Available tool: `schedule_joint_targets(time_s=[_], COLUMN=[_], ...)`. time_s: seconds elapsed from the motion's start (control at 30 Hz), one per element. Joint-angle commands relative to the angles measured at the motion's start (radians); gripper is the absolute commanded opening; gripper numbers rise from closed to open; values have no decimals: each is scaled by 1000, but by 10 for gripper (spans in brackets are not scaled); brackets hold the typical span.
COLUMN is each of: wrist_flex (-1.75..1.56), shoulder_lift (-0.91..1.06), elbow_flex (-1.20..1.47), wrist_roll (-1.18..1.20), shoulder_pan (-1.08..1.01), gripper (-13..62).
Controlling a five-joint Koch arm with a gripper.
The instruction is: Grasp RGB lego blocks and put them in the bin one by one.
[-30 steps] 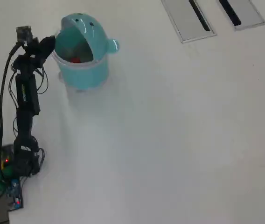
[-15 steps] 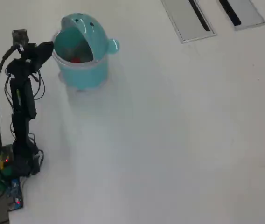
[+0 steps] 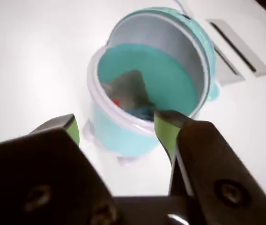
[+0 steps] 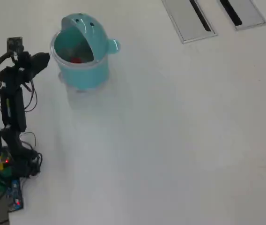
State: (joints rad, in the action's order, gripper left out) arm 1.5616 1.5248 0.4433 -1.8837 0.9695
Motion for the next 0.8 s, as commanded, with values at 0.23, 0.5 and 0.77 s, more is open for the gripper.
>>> schedule_joint_targets(time_s=[0.23, 0.5, 0.77], wrist_flex=[5, -12, -199], shoulder_lift=[258, 457, 629], elbow_flex=[236, 581, 959], wrist_roll=[-3, 17, 31], shoulder_pan=[-20, -2, -3], gripper=[297, 297, 298])
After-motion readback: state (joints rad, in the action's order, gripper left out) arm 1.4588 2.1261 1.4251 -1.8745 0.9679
